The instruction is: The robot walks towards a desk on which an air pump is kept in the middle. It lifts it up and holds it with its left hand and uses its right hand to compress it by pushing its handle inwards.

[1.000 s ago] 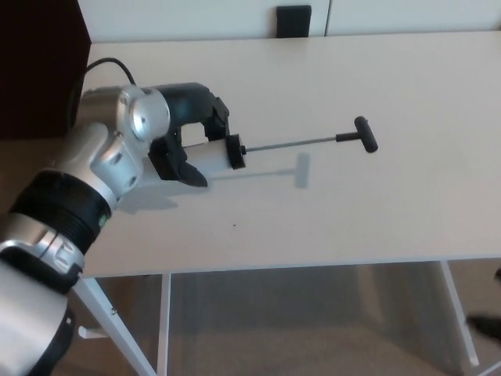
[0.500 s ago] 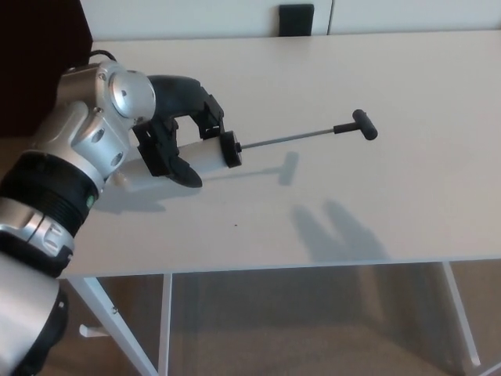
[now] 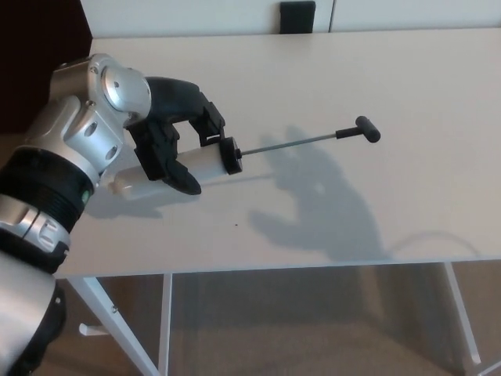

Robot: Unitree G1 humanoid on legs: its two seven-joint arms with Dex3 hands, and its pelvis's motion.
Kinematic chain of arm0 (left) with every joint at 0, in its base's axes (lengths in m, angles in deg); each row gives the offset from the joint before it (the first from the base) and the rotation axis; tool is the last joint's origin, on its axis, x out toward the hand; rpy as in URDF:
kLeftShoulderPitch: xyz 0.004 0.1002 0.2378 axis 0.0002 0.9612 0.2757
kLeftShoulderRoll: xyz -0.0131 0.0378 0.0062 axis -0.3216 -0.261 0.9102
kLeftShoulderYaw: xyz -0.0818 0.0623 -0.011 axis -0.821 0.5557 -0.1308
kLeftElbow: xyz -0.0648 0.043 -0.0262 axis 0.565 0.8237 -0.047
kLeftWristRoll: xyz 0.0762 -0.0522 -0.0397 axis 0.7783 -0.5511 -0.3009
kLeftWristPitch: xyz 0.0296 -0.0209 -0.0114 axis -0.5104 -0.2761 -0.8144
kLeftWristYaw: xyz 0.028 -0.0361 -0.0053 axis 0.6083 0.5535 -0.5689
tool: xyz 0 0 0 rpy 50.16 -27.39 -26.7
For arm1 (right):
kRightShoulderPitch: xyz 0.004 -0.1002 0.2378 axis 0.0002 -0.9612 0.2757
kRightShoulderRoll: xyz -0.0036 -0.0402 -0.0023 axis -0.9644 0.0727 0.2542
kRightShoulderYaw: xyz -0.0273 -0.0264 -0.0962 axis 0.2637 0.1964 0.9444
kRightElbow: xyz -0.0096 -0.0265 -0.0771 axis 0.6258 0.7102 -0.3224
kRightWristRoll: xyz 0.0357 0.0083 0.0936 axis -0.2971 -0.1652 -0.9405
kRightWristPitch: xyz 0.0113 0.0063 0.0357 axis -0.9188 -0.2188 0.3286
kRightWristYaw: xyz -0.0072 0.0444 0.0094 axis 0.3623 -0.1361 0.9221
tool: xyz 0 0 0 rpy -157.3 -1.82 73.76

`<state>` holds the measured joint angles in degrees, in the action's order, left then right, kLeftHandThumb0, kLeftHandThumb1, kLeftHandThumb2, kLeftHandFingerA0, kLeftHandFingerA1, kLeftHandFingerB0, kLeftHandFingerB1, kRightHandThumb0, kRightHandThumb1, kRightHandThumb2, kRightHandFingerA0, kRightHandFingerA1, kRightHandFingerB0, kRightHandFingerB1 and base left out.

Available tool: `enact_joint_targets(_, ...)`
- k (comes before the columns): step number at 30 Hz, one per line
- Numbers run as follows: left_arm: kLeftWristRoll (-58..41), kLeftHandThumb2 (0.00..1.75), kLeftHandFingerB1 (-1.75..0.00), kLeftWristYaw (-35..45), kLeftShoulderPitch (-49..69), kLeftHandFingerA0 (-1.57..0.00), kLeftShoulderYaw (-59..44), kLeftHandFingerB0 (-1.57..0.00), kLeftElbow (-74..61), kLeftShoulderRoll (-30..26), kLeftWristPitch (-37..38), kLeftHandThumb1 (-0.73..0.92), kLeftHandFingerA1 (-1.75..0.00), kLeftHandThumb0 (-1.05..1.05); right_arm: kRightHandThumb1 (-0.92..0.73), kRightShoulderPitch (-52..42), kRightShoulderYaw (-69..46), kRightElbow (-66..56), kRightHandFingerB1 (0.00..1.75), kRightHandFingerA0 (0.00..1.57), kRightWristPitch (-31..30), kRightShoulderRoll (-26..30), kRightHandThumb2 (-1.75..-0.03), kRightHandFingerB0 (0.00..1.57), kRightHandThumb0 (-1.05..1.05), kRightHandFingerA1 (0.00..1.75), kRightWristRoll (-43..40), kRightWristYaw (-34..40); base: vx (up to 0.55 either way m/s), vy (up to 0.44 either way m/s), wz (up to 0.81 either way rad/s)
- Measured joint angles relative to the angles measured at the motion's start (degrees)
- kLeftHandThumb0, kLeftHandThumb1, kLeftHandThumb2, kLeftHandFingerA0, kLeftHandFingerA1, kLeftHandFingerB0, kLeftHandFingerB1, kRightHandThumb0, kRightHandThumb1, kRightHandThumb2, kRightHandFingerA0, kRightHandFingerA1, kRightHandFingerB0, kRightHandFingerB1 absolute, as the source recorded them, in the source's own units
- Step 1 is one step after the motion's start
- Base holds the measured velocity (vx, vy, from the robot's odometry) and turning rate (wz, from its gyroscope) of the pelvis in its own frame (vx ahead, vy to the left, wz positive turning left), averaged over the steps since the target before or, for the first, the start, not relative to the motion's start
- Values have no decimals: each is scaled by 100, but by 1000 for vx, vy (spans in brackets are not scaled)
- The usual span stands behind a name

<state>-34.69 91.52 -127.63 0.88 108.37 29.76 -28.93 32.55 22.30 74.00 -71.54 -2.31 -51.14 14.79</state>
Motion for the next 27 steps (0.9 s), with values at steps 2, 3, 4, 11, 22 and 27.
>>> enact_joint_targets(2,-12,91,-130,43,-2,-99,-6,-82,0,-2,-3,68,-154,-13,-81,142,43,180,13,0,-10,-1,-116,0,-83,16,15,3,0,0,0)
enact_joint_targets(3,-28,91,-130,95,-5,-99,-17,-82,0,-5,-11,68,-154,-13,-81,303,98,419,13,0,-18,-3,-116,0,-83,16,44,5,0,0,0)
enact_joint_targets(4,-41,87,-126,149,-11,-104,-31,-85,0,-6,-20,71,-149,-15,-85,468,151,697,8,0,-29,-4,-118,0,-91,9,75,11,0,0,0)
enact_joint_targets(11,-75,87,-125,340,-35,-104,-48,-84,2,0,-21,72,-146,-14,-92,948,400,1881,8,0,-72,-92,-73,0,-83,2,196,17,0,0,0)
enact_joint_targets(22,-114,97,-125,613,-119,-104,-60,-85,-3,-9,-21,63,-140,-17,-85,1125,776,3763,4,0,-84,-479,-116,0,-94,5,334,9,0,0,0)
enact_joint_targets(27,-160,100,-123,738,-121,-109,-103,-88,-77,-100,-20,61,-134,-20,-82,885,916,4159,6,0,-2,-667,-114,0,-91,7,372,-134,0,0,0)
